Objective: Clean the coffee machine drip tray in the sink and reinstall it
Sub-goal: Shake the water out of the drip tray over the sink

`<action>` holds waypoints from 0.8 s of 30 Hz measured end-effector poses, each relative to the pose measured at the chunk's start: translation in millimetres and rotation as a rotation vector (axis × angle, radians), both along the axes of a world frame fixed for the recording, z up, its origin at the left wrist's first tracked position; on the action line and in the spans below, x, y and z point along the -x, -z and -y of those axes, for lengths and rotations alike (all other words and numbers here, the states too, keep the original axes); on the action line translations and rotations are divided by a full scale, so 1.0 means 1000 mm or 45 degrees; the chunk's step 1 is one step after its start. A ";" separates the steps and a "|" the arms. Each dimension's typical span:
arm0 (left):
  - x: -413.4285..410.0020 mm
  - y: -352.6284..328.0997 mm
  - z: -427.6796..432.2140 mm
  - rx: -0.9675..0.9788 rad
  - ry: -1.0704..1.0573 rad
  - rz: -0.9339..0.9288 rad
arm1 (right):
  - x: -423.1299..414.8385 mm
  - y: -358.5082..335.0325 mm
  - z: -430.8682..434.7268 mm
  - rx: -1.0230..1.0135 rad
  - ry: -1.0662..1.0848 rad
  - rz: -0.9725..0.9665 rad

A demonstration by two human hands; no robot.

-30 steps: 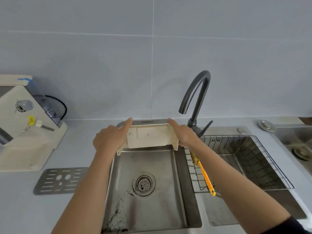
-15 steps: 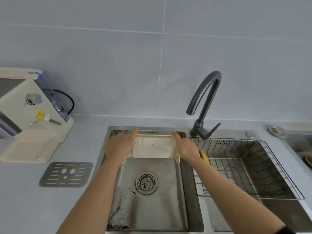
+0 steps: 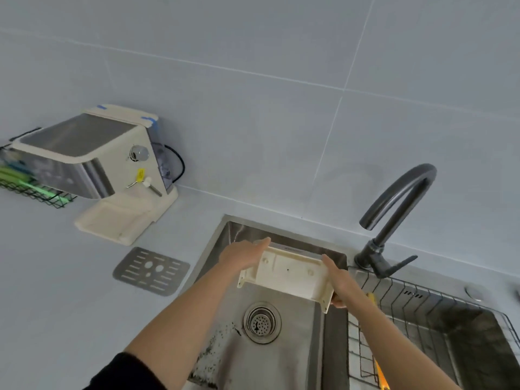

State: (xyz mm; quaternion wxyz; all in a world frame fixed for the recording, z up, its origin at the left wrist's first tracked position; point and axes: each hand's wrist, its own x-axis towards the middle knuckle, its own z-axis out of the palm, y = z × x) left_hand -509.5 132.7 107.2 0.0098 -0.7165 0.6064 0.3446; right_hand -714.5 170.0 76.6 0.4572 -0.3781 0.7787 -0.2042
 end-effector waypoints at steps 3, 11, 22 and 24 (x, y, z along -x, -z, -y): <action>-0.006 -0.008 -0.002 -0.035 -0.131 -0.233 | -0.002 -0.012 0.006 0.076 -0.053 -0.001; -0.043 -0.010 -0.018 -0.042 -0.591 -0.757 | -0.020 -0.040 -0.007 0.406 -0.377 0.106; -0.110 -0.013 -0.039 0.189 -0.604 -0.807 | -0.074 -0.059 -0.025 0.518 -0.585 0.405; -0.128 -0.014 -0.040 0.223 -0.546 -0.808 | -0.093 -0.054 -0.026 0.524 -0.545 0.357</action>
